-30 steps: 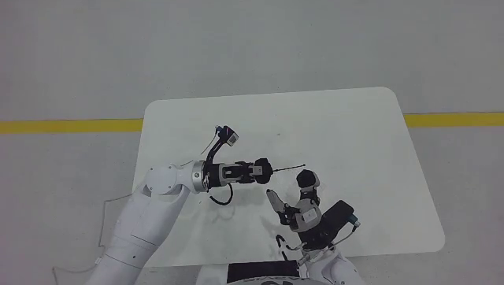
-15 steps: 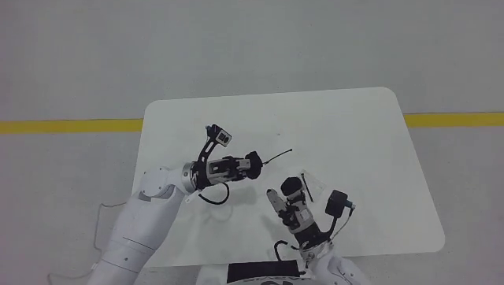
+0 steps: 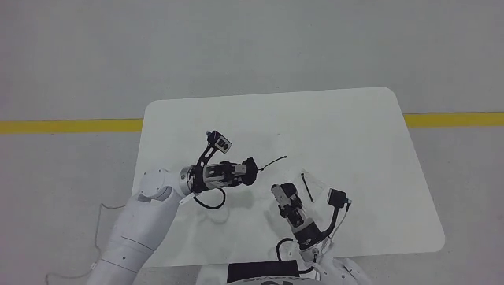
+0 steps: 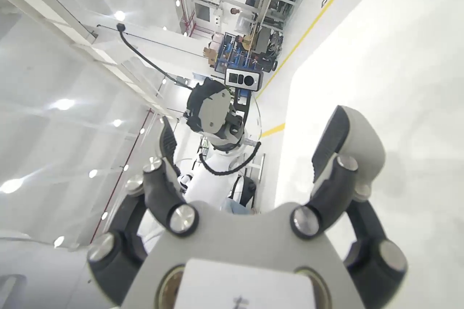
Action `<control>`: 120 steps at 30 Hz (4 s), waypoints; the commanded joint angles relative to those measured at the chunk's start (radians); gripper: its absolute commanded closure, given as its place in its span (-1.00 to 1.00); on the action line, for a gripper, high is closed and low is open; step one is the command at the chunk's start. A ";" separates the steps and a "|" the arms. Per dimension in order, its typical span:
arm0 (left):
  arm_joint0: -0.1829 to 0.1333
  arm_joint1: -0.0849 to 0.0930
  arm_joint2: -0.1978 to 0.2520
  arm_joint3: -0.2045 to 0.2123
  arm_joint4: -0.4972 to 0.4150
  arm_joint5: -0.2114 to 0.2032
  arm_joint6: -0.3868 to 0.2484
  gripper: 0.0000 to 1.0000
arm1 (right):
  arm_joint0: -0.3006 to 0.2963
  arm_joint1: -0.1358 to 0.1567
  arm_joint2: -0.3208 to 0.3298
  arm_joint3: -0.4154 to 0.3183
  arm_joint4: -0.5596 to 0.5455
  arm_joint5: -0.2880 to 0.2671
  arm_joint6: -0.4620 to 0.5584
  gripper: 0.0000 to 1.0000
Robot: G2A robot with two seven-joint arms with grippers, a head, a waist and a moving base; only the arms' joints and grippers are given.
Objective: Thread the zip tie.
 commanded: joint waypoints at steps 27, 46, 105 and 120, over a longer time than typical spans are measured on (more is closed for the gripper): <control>-0.013 -0.005 0.062 0.114 -0.244 0.085 -0.048 1.00 | 0.094 -0.015 0.041 0.045 0.887 -0.020 0.332 -1.00; -0.011 -0.007 0.097 0.100 -0.298 0.124 -0.017 1.00 | 0.115 -0.032 0.048 0.027 1.076 -0.020 0.451 -1.00; -0.039 -0.021 0.168 0.149 -0.454 0.187 -0.032 1.00 | 0.125 -0.088 0.026 0.054 1.096 -0.020 0.599 0.48; -0.039 -0.021 0.168 0.149 -0.454 0.187 -0.032 1.00 | 0.149 -0.097 0.004 0.068 1.086 -0.020 0.591 0.64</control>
